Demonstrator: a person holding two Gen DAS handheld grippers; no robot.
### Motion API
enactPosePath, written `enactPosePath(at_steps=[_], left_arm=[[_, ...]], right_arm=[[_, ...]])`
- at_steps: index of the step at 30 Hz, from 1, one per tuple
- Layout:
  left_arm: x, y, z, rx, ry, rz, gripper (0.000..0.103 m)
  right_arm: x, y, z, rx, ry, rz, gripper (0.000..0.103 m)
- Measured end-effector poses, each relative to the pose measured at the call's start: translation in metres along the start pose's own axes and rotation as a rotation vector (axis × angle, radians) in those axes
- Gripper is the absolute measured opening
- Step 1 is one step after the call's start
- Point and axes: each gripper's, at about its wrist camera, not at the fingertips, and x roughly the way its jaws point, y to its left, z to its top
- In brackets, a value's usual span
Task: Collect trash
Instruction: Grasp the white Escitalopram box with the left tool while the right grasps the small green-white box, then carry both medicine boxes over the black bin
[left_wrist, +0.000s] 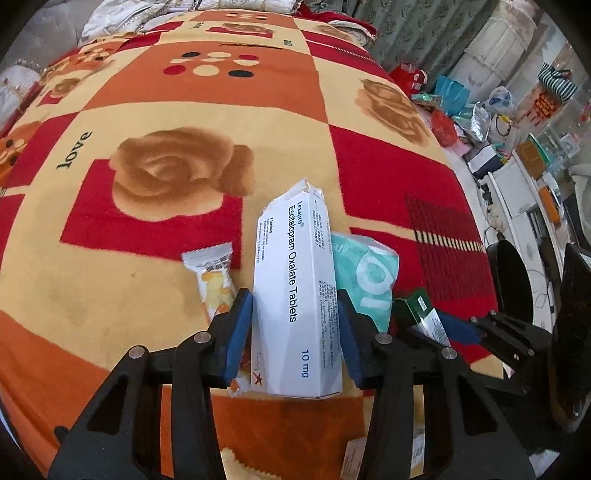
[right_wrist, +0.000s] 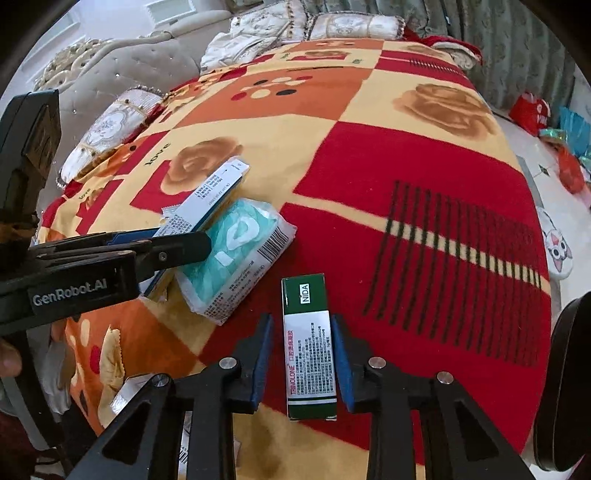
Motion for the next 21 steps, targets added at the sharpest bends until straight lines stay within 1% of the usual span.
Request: enactPosePath(at_steps=[1,5,8,14,17,21], left_arm=[[-0.003,0.001,0.0,-0.001,-0.006,-0.001,0.042],[-0.025,0.002,0.004,-0.005,-0.054,-0.008,0.042],[-0.037,-0.005,0.007,0.007,-0.08,-0.011,0.042],[-0.05,-0.032,0.005,0.054,-0.108,-0.021,0.042],[-0.052,-0.052,0.002,0.095,-0.126,-0.006,0.042],[-0.051,-0.074,0.001,0.128,-0.124,-0.024,0.042]], right_arm=[[-0.001,0.0,0.0,-0.005,0.0,0.001,0.023],[-0.012,-0.002,-0.001,-0.017,-0.034,-0.003,0.023],[-0.022,-0.005,0.0,-0.01,-0.056,-0.005,0.023],[-0.046,-0.014,0.0,0.005,-0.102,-0.015,0.023],[-0.058,-0.02,0.0,0.014,-0.126,-0.032,0.023],[-0.076,-0.035,-0.003,0.036,-0.153,-0.058,0.023]])
